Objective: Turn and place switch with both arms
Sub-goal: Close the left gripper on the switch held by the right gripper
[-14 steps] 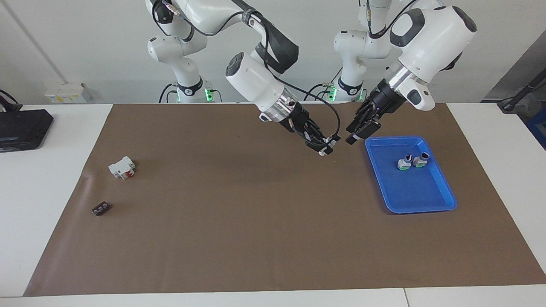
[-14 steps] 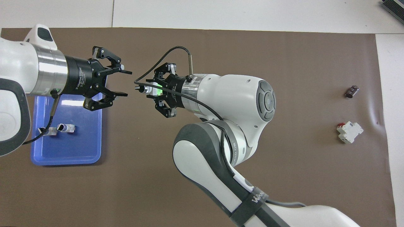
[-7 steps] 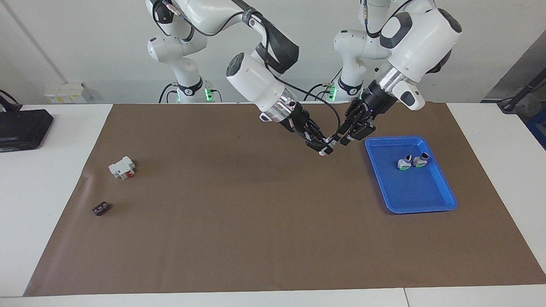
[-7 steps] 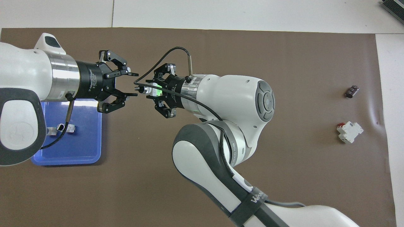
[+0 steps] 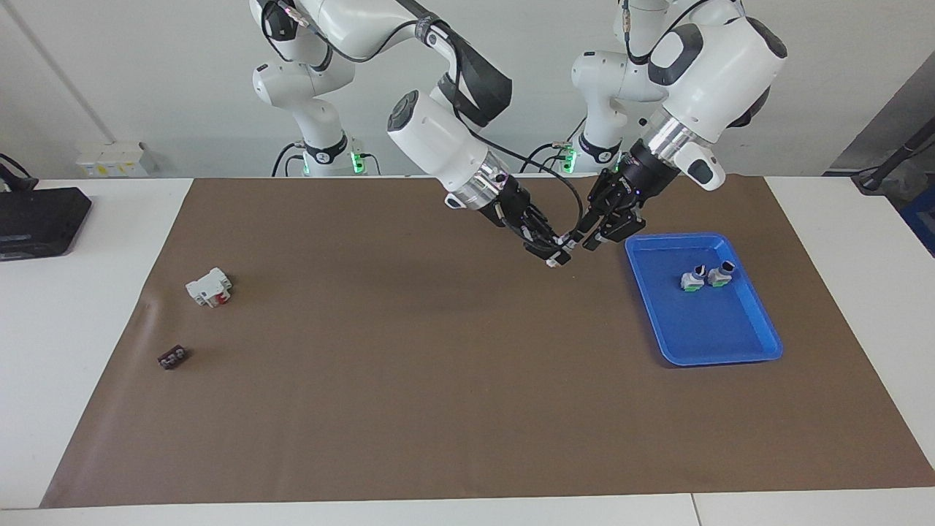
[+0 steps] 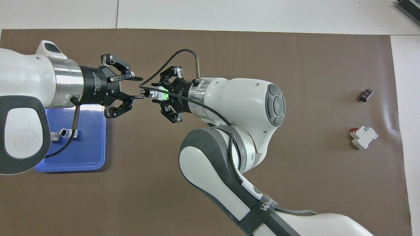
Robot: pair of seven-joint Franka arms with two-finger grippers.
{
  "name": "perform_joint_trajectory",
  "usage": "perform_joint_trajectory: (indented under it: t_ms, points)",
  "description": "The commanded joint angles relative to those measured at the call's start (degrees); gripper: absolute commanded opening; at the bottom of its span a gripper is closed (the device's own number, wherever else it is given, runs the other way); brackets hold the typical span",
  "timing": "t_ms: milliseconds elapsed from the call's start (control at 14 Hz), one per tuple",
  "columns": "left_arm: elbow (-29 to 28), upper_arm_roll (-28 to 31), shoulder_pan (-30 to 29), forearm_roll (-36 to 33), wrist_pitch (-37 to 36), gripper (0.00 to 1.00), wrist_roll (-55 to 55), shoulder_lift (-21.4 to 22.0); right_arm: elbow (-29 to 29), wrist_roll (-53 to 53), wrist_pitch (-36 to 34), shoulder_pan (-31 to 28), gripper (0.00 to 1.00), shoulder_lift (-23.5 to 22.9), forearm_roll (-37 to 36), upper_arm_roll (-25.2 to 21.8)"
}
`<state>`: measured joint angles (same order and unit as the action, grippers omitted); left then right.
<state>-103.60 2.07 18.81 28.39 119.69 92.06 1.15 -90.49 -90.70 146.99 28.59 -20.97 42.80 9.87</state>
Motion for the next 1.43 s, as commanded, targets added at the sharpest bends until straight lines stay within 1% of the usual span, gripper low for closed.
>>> perform_joint_trajectory:
  t_ms: [0, 143, 357, 571, 786, 1071, 1357]
  points:
    - [-3.89, 0.65, 1.58, 0.62, 2.92, 0.45, 2.07, 2.63, -0.21, -0.88, 0.93, 0.15, 0.00, -0.03, -1.14, -0.03]
    - [-3.81, 0.65, 1.58, 0.62, 2.92, 0.42, 2.95, 2.63, -0.21, -0.80, 0.93, 0.15, 0.00, -0.03, -1.14, -0.03]
    - [-3.81, 0.65, 1.67, 0.62, 2.83, 0.34, 3.04, 2.63, -0.21, -0.80, 0.93, 0.15, 0.00, -0.03, -1.14, -0.03]
    - [-3.81, 0.56, 2.10, 0.62, 2.74, 0.21, 2.69, 2.63, -0.21, -0.80, 0.93, 0.06, 0.00, -0.03, -1.14, -0.03]
    - [-3.81, 0.65, 2.72, 0.53, 2.66, 0.00, 2.16, 2.63, -0.21, -0.80, 0.93, 0.15, 0.00, -0.03, -1.14, -0.03]
    - [-3.81, 0.56, 2.90, 0.53, 2.74, 0.00, 0.59, 2.63, -0.21, -0.80, 0.93, 0.15, 0.00, -0.03, -1.14, -0.03]
    - [-3.81, 0.48, 2.90, 0.53, 2.74, 0.00, -5.38, 2.63, -0.21, -0.80, 0.93, 0.15, 0.00, -0.03, -1.14, -0.03]
